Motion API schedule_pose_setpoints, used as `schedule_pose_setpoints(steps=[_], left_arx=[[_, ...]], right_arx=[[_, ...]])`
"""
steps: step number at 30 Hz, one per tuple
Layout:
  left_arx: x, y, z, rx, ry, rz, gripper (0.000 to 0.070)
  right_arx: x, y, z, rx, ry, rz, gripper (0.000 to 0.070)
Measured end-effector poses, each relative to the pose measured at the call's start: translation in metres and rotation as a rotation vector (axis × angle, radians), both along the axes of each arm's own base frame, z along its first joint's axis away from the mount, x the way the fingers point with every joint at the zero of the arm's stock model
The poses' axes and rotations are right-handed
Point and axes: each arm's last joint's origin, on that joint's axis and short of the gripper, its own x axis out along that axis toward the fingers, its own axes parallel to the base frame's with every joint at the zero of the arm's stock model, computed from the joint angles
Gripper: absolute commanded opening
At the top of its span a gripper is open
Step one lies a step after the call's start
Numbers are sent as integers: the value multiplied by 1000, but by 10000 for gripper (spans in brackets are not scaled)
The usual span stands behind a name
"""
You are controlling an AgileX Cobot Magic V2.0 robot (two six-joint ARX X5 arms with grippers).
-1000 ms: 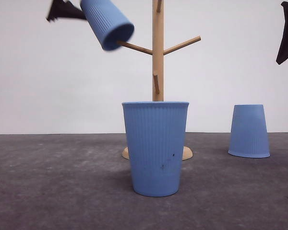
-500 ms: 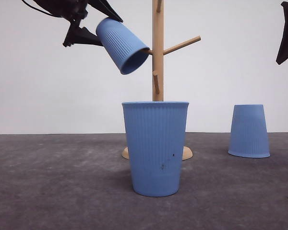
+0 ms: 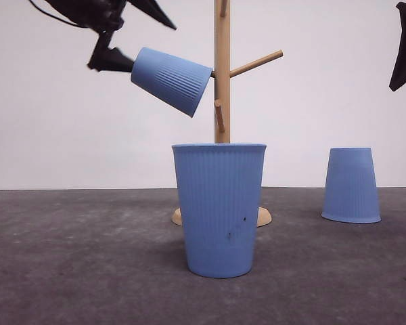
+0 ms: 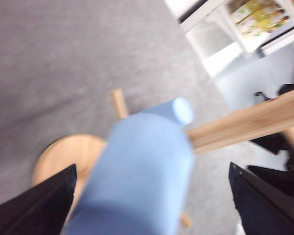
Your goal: Place three cups
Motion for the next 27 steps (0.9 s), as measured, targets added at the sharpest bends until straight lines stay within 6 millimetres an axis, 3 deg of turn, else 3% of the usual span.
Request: schedule_pose_setpoints(steps=[5, 9, 15, 20, 27], left_arx=[[-3, 20, 10, 143, -11, 106, 642], [-13, 35, 38, 222, -72, 175, 639], [-46, 44, 79, 430, -105, 303, 638], [-70, 43, 107, 476, -187, 403, 631], [-119, 22, 139, 558, -302, 497, 630]], right_arx=[[0, 2, 0, 40, -1, 51, 699], [0, 2, 0, 46, -2, 58, 699], [6, 2, 5, 42, -72, 58, 685], [24, 2, -6, 44, -55, 60, 685], [55, 6, -17, 42, -42, 81, 685]])
